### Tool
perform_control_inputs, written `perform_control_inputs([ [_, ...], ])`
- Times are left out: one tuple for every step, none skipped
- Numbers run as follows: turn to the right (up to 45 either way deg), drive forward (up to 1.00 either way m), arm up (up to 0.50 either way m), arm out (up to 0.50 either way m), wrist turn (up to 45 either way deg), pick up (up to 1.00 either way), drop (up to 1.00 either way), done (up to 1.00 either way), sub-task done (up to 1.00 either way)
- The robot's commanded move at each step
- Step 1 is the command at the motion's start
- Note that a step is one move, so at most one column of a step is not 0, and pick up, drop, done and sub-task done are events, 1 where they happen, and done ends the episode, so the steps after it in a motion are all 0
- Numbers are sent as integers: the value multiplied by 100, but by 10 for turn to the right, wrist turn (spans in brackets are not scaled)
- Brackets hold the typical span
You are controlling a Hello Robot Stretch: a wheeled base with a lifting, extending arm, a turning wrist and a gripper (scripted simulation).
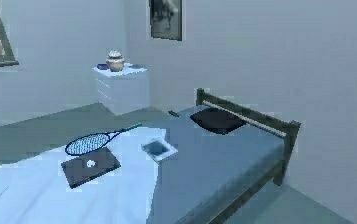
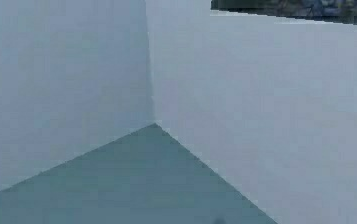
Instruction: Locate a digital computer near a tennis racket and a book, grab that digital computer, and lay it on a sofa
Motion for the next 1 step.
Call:
perform_control_inputs([
  [-450,0,0,0,0,0,0,0,0],
])
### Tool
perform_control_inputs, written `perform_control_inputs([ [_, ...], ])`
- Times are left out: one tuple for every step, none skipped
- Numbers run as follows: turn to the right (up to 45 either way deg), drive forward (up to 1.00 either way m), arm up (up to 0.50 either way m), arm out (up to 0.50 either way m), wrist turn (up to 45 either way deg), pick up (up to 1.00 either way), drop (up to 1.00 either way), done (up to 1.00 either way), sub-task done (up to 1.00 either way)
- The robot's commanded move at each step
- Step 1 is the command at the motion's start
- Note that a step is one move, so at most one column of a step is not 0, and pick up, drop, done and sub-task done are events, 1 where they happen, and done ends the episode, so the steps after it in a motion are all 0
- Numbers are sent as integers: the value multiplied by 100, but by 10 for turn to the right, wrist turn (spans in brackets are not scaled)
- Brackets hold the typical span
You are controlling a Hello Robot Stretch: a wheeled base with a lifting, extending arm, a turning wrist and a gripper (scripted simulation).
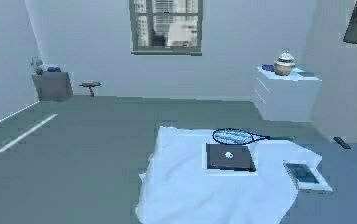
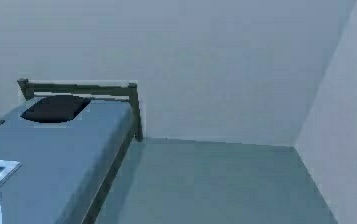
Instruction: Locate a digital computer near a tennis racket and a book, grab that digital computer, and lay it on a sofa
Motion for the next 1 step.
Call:
perform_control_inputs([
  [-450,0,0,0,0,0,0,0,0],
])
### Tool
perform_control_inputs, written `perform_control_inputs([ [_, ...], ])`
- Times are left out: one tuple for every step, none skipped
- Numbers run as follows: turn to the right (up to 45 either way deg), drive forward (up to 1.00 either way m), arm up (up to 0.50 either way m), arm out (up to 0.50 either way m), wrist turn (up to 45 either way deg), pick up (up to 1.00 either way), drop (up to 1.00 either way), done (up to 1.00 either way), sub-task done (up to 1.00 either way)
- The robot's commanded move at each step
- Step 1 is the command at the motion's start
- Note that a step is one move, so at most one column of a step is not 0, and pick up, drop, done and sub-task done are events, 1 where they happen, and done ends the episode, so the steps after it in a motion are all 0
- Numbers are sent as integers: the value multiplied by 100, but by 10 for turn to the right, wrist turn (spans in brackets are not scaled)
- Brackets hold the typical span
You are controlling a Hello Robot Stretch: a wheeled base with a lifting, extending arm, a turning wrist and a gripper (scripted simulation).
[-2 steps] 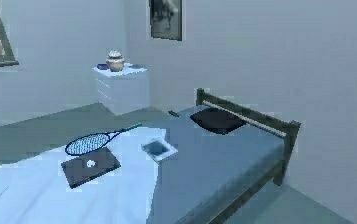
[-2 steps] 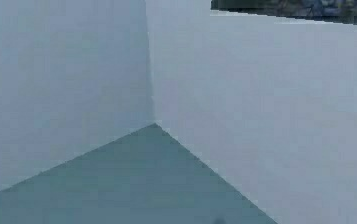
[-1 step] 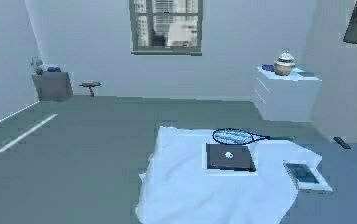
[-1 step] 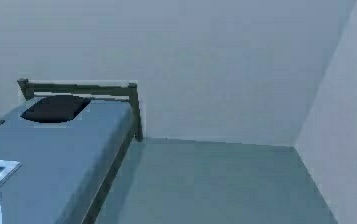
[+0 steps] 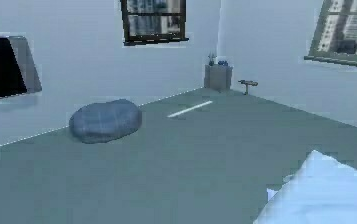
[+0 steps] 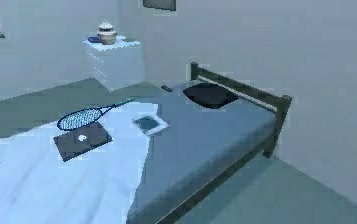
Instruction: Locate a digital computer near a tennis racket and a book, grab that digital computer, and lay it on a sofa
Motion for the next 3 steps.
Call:
perform_control_inputs([
  [-390,0,0,0,0,0,0,0,0],
  [0,55,0,0,0,0,0,0,0],
  [420,0,0,0,0,0,0,0,0],
])
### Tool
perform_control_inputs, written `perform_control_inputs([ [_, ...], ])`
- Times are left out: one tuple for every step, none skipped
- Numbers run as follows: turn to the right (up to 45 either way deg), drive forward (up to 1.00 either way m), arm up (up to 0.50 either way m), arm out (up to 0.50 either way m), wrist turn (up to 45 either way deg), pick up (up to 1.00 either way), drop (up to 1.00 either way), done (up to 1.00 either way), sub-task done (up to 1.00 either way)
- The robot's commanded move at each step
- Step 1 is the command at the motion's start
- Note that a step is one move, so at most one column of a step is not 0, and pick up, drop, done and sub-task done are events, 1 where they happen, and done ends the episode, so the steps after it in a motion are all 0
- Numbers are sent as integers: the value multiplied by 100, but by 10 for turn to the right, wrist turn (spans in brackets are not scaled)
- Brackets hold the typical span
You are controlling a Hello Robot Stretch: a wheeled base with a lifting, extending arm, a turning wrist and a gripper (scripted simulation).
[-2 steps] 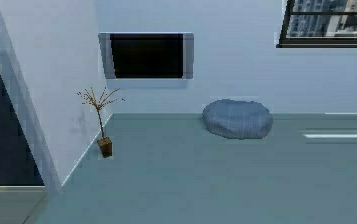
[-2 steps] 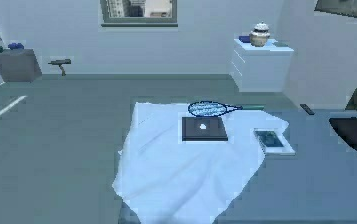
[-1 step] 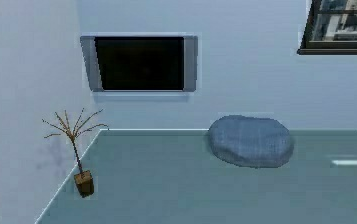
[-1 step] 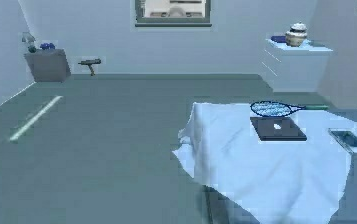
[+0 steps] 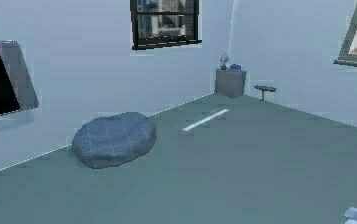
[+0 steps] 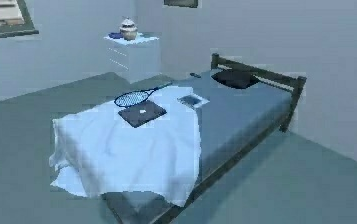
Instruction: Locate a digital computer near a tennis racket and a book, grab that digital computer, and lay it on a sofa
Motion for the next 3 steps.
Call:
perform_control_inputs([
  [0,45,0,0,0,0,0,0,0],
  [420,0,0,0,0,0,0,0,0],
  [0,70,0,0,0,0,0,0,0],
])
